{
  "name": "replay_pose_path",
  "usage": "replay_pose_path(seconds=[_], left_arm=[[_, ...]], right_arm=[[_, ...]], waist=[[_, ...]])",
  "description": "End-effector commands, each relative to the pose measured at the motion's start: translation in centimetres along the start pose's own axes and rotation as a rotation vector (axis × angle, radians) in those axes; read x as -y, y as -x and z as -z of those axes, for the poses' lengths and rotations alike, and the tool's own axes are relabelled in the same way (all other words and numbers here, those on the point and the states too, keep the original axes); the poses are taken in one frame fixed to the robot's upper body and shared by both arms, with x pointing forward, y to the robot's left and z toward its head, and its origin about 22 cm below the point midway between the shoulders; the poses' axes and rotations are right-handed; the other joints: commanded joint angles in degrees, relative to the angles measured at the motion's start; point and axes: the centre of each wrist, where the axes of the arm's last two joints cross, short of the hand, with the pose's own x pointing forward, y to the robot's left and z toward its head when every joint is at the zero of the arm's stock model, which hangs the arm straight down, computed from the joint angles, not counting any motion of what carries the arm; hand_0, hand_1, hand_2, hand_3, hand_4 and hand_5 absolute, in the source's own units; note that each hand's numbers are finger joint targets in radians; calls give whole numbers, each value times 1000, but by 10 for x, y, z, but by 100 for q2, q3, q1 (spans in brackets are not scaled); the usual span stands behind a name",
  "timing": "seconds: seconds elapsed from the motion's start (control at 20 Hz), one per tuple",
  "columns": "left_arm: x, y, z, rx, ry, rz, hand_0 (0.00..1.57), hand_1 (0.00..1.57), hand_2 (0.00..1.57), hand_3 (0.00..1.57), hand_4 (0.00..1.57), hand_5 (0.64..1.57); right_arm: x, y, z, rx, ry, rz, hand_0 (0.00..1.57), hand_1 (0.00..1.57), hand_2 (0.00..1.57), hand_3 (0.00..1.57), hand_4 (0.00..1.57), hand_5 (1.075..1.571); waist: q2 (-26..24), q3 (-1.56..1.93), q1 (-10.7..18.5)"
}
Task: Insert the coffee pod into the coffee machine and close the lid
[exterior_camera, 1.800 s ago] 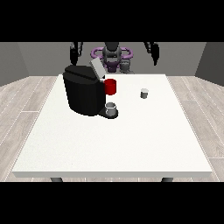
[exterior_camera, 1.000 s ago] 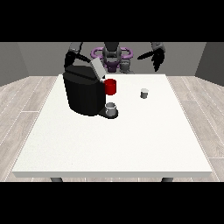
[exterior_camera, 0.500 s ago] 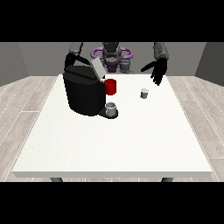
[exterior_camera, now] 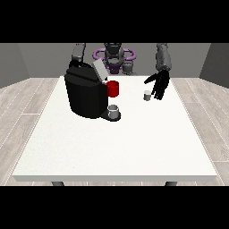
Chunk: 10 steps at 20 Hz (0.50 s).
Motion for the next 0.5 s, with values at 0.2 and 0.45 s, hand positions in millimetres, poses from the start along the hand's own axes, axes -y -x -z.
replay_pose_path(seconds=[0.2,0.45], left_arm=[[25,3,14,11,-23,131,760,760,877,622,0,1571],[42,-11,31,83,-93,241,1071,1071,1107,914,448,1571]], right_arm=[[7,24,3,-41,-16,-7,0,0,0,0,0,1571],[-2,11,14,-19,-21,-39,0,0,0,0,0,1571]], waist=[[-126,2,192],[137,0,-2]])
